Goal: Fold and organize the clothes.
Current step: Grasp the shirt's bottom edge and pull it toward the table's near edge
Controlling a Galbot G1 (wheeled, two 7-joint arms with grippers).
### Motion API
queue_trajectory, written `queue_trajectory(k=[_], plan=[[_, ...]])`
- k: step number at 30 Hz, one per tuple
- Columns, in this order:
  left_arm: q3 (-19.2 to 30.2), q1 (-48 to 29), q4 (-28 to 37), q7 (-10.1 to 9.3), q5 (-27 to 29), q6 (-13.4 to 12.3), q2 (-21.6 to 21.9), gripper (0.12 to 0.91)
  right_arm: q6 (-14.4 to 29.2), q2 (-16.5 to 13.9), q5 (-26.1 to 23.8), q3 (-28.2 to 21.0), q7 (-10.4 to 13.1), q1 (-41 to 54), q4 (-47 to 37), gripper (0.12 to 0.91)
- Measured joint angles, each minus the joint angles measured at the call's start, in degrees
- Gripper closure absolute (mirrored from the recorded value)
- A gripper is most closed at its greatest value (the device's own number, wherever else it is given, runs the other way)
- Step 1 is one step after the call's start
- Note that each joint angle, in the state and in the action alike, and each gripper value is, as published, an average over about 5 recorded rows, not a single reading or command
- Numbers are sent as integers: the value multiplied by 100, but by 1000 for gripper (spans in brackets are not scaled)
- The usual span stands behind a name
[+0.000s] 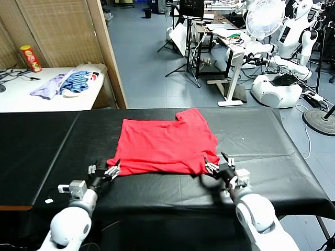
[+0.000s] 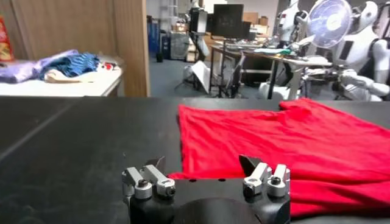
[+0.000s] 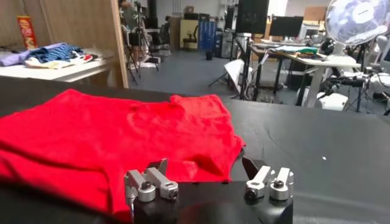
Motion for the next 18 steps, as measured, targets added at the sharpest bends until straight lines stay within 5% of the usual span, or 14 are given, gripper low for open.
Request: queue_trajectory(k=[3,9,14,18], plan=[[-31,107,-38,73,-254,85,-15,232,12,29,-31,-19,-2,-29,-23,299],[-33,144,68,156,-504,154,-52,287,13,68,-146,-104,-22,21,-139,562],[-9,83,220,188,-620,200,-77,546,4,83,-188,-168,-18,77,-194,840],[13,19,332,197,-585,209,-73,765,-75,20,-164,-168,13,134,-189,899]])
